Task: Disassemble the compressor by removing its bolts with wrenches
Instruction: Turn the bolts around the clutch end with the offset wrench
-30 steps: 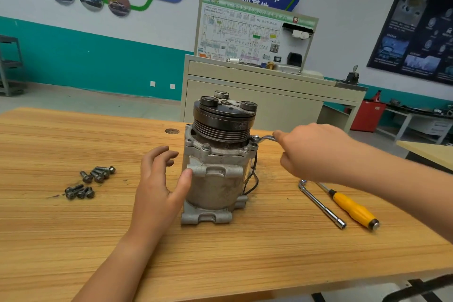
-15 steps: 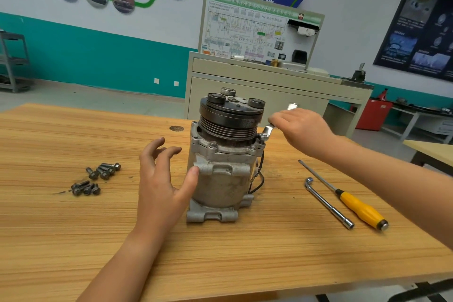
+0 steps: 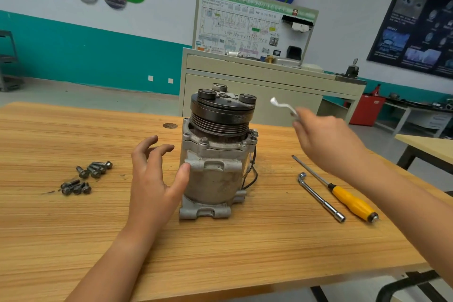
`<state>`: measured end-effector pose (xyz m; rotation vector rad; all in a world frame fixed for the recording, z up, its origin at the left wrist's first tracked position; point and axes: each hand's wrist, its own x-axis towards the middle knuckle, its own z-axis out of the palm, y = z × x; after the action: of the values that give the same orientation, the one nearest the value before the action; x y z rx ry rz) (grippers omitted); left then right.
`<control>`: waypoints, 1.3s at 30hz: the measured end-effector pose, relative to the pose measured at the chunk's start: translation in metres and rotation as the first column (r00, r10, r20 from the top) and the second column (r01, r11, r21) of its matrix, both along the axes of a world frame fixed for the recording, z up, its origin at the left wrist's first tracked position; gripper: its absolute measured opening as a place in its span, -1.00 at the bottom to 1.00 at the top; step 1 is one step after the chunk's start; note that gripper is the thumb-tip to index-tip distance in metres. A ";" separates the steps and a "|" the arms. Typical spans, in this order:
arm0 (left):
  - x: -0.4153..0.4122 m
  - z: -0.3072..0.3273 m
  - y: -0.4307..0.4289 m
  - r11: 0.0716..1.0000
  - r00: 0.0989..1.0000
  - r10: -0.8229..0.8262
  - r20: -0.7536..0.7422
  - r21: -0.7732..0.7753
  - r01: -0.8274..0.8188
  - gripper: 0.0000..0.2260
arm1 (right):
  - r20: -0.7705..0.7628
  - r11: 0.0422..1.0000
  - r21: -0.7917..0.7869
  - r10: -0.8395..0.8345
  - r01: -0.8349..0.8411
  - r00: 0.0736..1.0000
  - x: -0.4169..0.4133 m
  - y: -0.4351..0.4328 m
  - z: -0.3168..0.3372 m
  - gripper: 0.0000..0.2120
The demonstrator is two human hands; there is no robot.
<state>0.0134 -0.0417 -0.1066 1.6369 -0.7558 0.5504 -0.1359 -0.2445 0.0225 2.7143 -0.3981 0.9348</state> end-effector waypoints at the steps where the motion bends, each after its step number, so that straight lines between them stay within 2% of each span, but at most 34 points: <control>1: 0.000 0.000 0.000 1.000 1.000 0.000 -0.002 -0.002 0.000 -0.45 | -0.082 0.997 -0.054 -0.057 0.053 0.995 -0.004 0.003 -0.004 -0.78; 3: 0.000 0.001 0.001 1.000 1.000 -0.004 -0.001 -0.004 0.004 -0.45 | -0.212 0.987 -0.100 -0.142 0.123 0.967 -0.008 0.010 -0.009 -0.83; 6: 0.000 0.001 0.001 1.000 1.000 -0.008 0.005 -0.008 0.008 -0.46 | -0.327 0.983 -0.081 -0.184 0.166 0.927 -0.004 0.016 -0.012 -0.78; 9: 0.000 0.000 0.001 1.000 1.000 -0.008 0.000 -0.011 0.008 -0.45 | -0.334 0.977 -0.126 -0.206 0.173 0.920 0.001 0.019 -0.011 -0.75; 15: 0.000 -0.001 0.000 1.000 1.000 -0.025 0.016 -0.018 0.026 -0.48 | -0.407 0.929 -0.324 -0.305 0.175 0.861 0.010 0.032 0.003 -0.71; 18: 0.001 -0.003 -0.001 0.999 0.999 -0.029 0.025 -0.020 0.029 -0.48 | -0.465 0.900 -0.415 -0.337 0.135 0.819 0.013 0.032 0.012 -0.76; 20: 0.002 -0.004 -0.002 1.000 1.000 -0.020 0.023 -0.020 0.021 -0.48 | -0.504 0.895 -0.440 -0.316 0.075 0.804 0.013 0.033 0.019 -0.79; 23: 0.003 -0.005 -0.001 0.999 0.999 -0.026 0.020 -0.021 0.026 -0.48 | -0.560 0.895 -0.447 -0.266 -0.016 0.785 0.012 0.030 0.027 -0.73; 26: 0.005 -0.005 0.000 0.999 0.999 -0.027 0.017 -0.020 0.028 -0.49 | -0.596 0.904 -0.426 -0.272 -0.011 0.756 0.012 0.019 0.027 -0.71; 28: 0.005 -0.005 0.000 1.000 1.000 -0.024 0.013 -0.020 0.024 -0.50 | -0.586 0.883 -0.470 -0.308 -0.004 0.750 0.015 0.011 0.026 -0.66; 31: 0.006 -0.007 0.000 1.000 1.000 -0.015 -0.007 -0.009 0.015 -0.53 | -0.514 0.832 -0.555 -0.327 -0.017 0.793 0.026 -0.005 0.023 -0.64; 34: 0.006 -0.006 0.000 1.000 1.000 -0.017 0.002 -0.011 0.017 -0.47 | -0.456 0.868 -0.495 -0.220 -0.040 0.863 0.043 -0.025 0.016 -0.66; 37: 0.005 -0.005 0.000 1.000 0.999 -0.027 0.017 0.002 0.027 -0.44 | -0.358 0.889 -0.404 0.062 -0.214 0.932 0.064 -0.032 0.005 -0.69; 39: 0.006 -0.004 0.000 0.999 0.999 -0.032 0.014 0.008 0.031 -0.46 | -0.244 0.875 -0.355 0.253 -0.329 0.936 0.078 -0.033 -0.001 -0.69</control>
<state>0.0190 -0.0412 -0.1110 1.6268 -0.7935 0.5377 -0.0583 -0.2775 0.0217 2.4909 0.2272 0.7165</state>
